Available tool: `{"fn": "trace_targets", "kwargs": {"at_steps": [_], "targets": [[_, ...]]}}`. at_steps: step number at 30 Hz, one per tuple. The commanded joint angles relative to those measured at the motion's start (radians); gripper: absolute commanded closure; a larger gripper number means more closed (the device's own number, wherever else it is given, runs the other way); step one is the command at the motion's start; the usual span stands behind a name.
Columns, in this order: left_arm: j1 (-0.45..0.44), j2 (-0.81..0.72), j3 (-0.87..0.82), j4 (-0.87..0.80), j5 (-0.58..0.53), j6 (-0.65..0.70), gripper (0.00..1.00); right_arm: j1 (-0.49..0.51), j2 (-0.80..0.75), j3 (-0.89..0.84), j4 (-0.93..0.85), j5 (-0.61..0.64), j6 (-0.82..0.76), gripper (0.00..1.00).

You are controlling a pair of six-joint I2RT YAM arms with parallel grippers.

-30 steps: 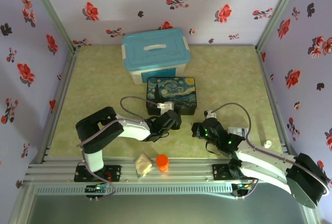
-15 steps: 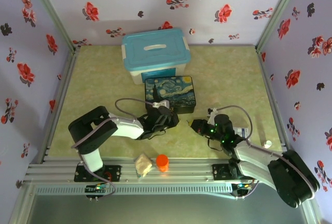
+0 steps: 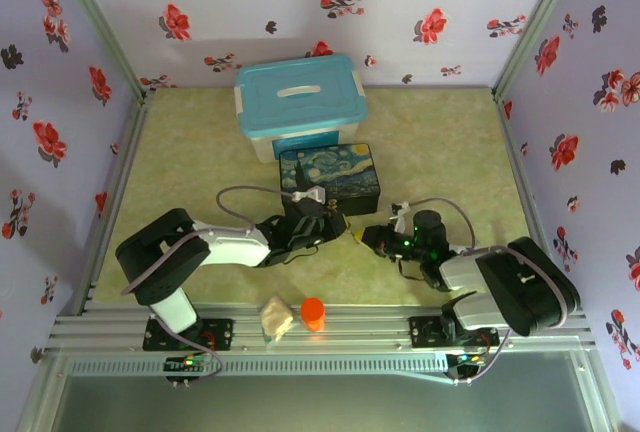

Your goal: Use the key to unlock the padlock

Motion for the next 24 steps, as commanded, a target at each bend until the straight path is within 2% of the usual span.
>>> {"fn": "trace_targets", "kwargs": {"at_steps": [1,12,18,24], "targets": [[0.013,-0.045,0.004,0.063,0.014,-0.015,1.0,-0.007,0.048,0.023,0.121,-0.057,0.038,1.0],[0.017,-0.054,0.0,0.06,0.012,-0.018,1.0,-0.011,0.07,0.018,0.105,-0.033,0.024,1.0],[0.018,-0.065,-0.003,0.055,-0.004,-0.011,1.0,-0.027,0.002,0.002,-0.034,0.027,-0.03,1.0],[0.018,-0.057,0.004,0.067,-0.003,-0.03,1.0,-0.027,-0.025,0.019,-0.032,0.004,-0.024,1.0]]}}
